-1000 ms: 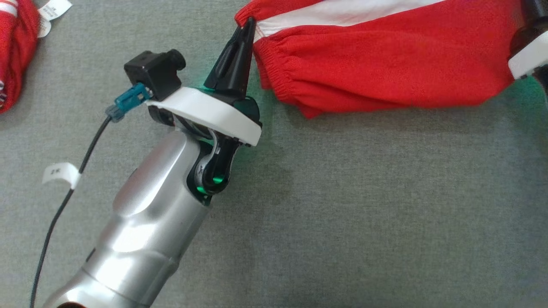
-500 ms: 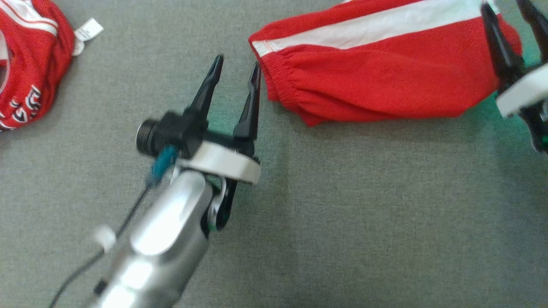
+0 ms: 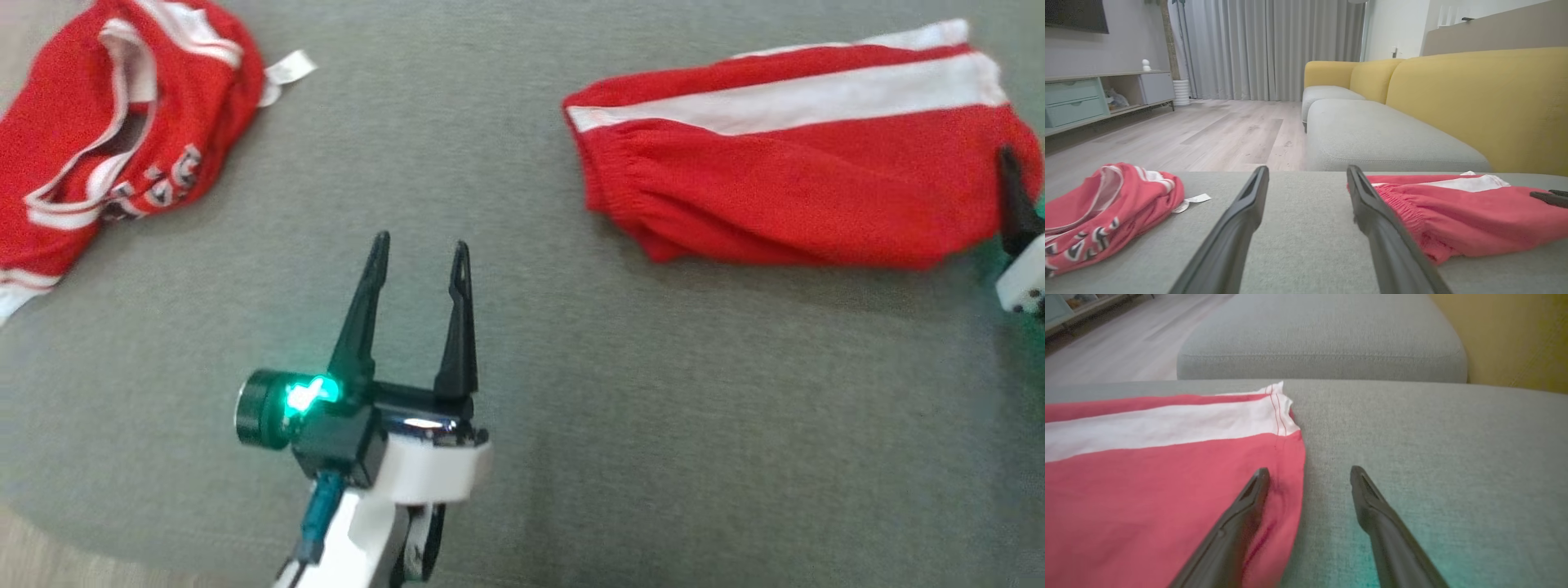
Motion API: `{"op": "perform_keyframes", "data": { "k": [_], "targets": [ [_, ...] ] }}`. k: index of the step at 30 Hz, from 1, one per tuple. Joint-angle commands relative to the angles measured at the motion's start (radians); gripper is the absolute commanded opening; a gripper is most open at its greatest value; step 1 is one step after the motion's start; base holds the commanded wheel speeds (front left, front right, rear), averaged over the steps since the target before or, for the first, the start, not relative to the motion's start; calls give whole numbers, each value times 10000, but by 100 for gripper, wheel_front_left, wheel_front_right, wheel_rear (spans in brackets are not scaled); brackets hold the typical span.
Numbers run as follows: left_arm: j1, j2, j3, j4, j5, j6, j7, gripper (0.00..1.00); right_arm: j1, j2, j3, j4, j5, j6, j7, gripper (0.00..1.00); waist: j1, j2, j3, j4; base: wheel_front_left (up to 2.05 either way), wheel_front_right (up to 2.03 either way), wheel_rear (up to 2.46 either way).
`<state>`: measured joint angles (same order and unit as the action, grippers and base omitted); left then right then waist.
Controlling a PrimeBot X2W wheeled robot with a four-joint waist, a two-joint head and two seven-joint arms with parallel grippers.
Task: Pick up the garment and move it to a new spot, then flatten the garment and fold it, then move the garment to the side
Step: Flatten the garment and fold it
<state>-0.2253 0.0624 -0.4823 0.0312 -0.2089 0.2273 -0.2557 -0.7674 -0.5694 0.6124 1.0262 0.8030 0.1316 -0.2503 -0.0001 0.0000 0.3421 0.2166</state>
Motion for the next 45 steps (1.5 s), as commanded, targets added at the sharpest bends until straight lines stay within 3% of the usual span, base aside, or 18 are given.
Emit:
{"op": "perform_keyframes", "data": {
  "k": [1, 5, 6, 7, 8, 15, 25, 30, 39, 45],
  "targets": [
    [89, -27, 335, -434, 221, -18, -59, 100, 118, -134, 60, 122, 56, -9, 6, 100, 1, 0, -51, 427, 0, 0, 0],
    [401, -84, 326, -587, 498, -86, -60, 100, 72, -78, 179, 793, 173, -9, 468, 100, 1, 0, -5, 746, 0, 0, 0],
    [426, -92, 326, -589, 546, -108, -60, 100, 65, -56, 249, 890, 195, -9, 617, 45, 1, 0, -3, 794, 0, 0, 0],
    [438, -98, 320, -582, 598, -129, -60, 100, 63, -16, 303, 956, 245, -9, 762, 7, 1, 0, -7, 823, 0, 0, 0],
    [444, -107, 333, -586, 658, -165, -60, 100, 33, 42, 364, 1057, 363, -9, 967, 0, 1, 0, -15, 848, 0, 0, 0],
    [404, -116, 408, -509, 990, -342, -60, 100, -249, 206, 361, 1499, 296, -9, 356, 0, 1, 0, -210, 348, 0, 0, 0],
    [400, -119, 828, -511, 1185, -576, -60, 100, -169, 244, 90, 2001, 342, -9, -33, 0, 1, 0, -419, -1521, 0, 0, 0],
    [217, -120, 901, -434, 1273, -757, -60, 100, -491, 255, -84, 1774, 196, -9, -102, 0, 1, 0, -347, -2135, 0, 0, 0],
    [134, -121, 917, -302, 1341, -885, -60, 100, -695, 584, -1641, -1196, -637, -9, -112, 0, 1, 0, -450, -2220, 0, 0, 0],
    [384, -121, 877, -264, 1194, -874, -61, 100, 59, 1455, -1878, -3590, -1852, -9, -113, 0, 1, 0, -744, -1806, 0, 0, 0]
  ]
}}
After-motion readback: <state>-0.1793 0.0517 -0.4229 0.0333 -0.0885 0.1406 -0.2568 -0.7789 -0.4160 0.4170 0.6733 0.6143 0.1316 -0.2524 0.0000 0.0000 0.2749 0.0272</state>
